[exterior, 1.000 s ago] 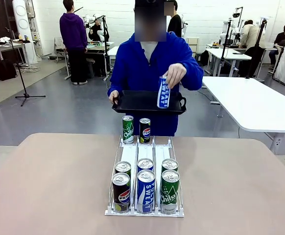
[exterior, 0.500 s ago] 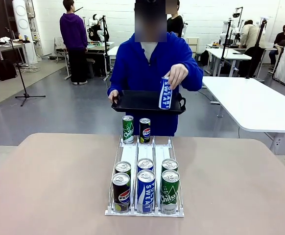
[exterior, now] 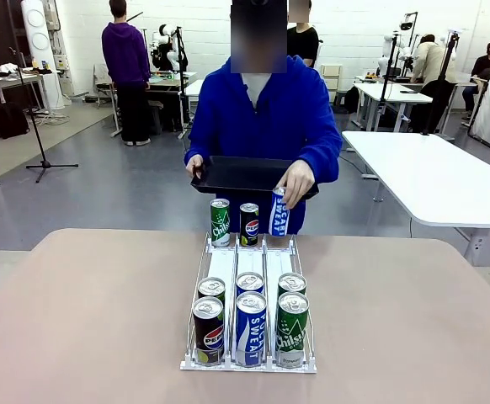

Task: Retrieve and hand over the desired beverage to the person.
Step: Pick up a can of the same type that the person held from the Automatic Can Dispenser.

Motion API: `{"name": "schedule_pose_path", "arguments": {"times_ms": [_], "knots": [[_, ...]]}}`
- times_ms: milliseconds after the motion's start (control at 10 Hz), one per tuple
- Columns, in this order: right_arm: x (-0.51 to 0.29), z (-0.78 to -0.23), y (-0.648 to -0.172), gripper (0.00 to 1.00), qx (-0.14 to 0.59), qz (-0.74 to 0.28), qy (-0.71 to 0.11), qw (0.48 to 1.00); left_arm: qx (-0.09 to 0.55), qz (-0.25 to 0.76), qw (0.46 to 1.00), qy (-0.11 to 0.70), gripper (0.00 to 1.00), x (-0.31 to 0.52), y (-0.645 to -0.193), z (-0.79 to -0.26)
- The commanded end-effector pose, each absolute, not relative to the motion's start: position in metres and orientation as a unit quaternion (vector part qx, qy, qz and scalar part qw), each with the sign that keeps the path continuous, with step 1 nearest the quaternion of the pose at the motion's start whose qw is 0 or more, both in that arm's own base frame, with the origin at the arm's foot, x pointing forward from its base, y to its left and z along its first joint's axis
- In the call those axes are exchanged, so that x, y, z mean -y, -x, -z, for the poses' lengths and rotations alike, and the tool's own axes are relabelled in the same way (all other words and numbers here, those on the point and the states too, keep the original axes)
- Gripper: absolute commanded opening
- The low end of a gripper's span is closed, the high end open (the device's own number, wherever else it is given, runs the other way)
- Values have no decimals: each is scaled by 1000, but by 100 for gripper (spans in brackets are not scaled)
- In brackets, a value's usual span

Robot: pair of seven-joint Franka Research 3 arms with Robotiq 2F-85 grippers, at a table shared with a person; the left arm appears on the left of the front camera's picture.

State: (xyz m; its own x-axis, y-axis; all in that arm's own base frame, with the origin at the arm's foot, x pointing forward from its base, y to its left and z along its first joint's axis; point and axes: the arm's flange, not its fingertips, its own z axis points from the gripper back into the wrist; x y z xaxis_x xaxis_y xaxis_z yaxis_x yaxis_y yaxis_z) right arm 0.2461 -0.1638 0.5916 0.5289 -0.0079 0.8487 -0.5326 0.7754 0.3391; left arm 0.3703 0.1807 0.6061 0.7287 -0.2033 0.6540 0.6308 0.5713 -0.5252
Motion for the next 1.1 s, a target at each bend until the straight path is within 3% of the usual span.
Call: {"name": "schedule_pose_path", "arguments": {"times_ms": [0,900,1000], "knots": [[163,-591,-246,100,459,-164,-297,821,280,256,838,393,100,-184,-372,-608],[163,-591,-246,100,459,-164,-297,821,273,247,843,391,100,-181,-370,-606],[163,-591,-246,100,459,-164,-297,821,284,299,844,343,100,-149,-344,-638]]}}
